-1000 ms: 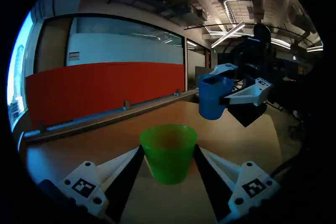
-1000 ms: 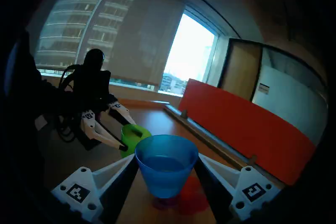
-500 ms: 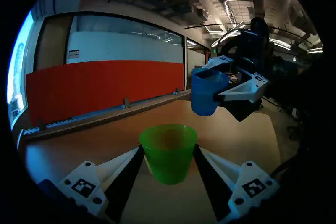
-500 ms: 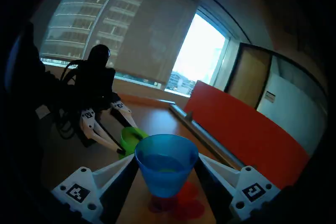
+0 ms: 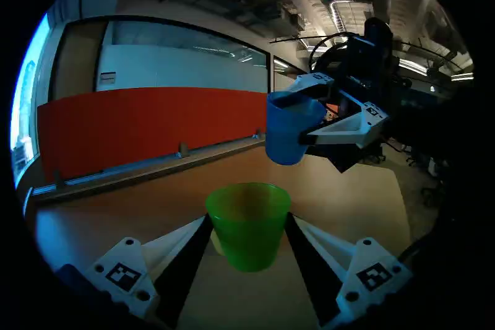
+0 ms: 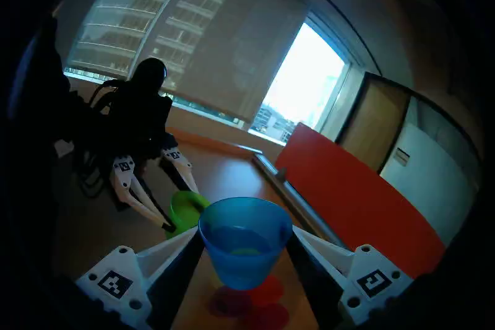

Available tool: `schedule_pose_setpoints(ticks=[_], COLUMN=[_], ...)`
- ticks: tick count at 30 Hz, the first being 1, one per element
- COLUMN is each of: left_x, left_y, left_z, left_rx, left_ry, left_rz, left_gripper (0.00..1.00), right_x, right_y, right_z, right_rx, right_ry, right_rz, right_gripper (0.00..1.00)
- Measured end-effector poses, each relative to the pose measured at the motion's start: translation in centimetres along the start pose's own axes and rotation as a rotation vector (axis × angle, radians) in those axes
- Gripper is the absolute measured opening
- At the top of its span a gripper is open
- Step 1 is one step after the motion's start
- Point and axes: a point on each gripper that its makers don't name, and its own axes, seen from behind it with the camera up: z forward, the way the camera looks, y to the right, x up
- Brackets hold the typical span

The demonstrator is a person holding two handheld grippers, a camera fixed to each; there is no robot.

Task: Pour water

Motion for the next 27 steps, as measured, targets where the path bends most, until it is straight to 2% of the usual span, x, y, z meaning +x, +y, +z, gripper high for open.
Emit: schedule_pose_setpoints(ticks=[9,27], left_x=[-0.5,0.1], left_y=[0.6,1.2], left_z=[0.2,0.2], left_rx=[-0.015,-0.039], left_ry=[-0.002,0.012], left_rz=[-0.001,0.017], left_gripper=[0.84,0.84], right_x=[0.5,1.2], right_y=[0.3,0.7], right_z=[0.8,2.1], right_rx=[0.010,0.034], right_ry=[-0.009,-0.040], right_rz=[-0.062,-0.180], right_gripper=[0.90,0.90])
